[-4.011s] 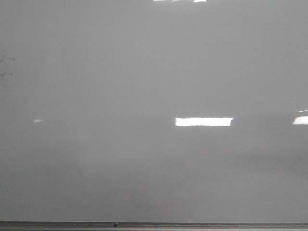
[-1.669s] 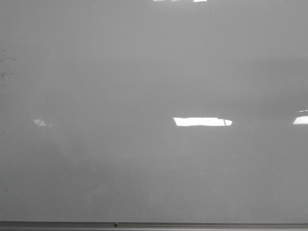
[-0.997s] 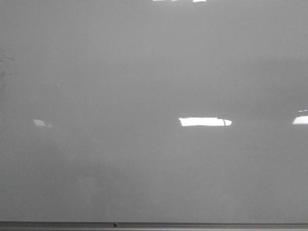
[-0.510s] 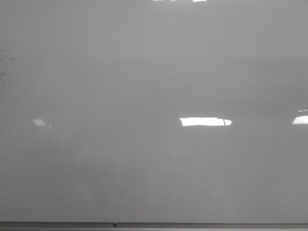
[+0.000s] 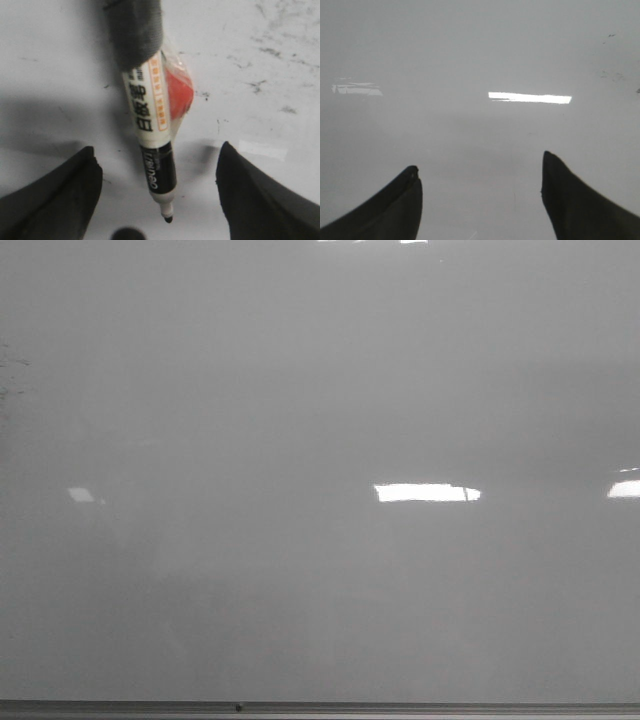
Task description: Write number 9 on whiteboard
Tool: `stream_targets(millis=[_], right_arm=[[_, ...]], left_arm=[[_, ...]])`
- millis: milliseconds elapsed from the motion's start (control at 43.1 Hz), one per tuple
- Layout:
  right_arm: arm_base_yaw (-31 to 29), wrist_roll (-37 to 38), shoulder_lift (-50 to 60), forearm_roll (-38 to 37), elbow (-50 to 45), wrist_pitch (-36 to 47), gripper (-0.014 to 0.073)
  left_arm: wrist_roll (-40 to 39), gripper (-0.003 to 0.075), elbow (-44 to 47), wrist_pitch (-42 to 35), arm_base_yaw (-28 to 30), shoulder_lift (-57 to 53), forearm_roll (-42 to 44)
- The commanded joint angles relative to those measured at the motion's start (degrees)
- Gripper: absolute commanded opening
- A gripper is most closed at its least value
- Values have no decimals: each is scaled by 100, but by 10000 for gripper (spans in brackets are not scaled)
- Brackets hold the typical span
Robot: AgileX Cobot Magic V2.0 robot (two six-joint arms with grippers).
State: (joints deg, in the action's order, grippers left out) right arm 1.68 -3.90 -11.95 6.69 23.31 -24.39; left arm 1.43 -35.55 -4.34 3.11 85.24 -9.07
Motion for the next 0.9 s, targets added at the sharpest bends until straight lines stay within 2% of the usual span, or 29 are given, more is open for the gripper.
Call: stream_targets(millis=[0,116,325,417,603,672,881], right_arm=[[-40,-17,-110,-51,204,471,529],[-40,-17,-110,-51,204,471,529],[-40,-17,-110,-51,204,471,529],[-40,-17,-110,-51,204,471,529],[-40,-17,-110,-51,204,471,529],[-40,-17,-110,-49,204,466,529],[-40,-17,-114,-36,258,366,529]], left_arm=[[-1,389,-166,-463,-32,-101,-13],[-1,299,-166,-463,-32,-36,-13],[-1,90,-166,-475,-32,23,-13],[-1,31,-166,-487,-32,23,-13],[-1,8,-166,-321,-32,2,0],[-1,8,-195,-25,-32,-102,0],[25,8,-799,2234,-133,-581,13]])
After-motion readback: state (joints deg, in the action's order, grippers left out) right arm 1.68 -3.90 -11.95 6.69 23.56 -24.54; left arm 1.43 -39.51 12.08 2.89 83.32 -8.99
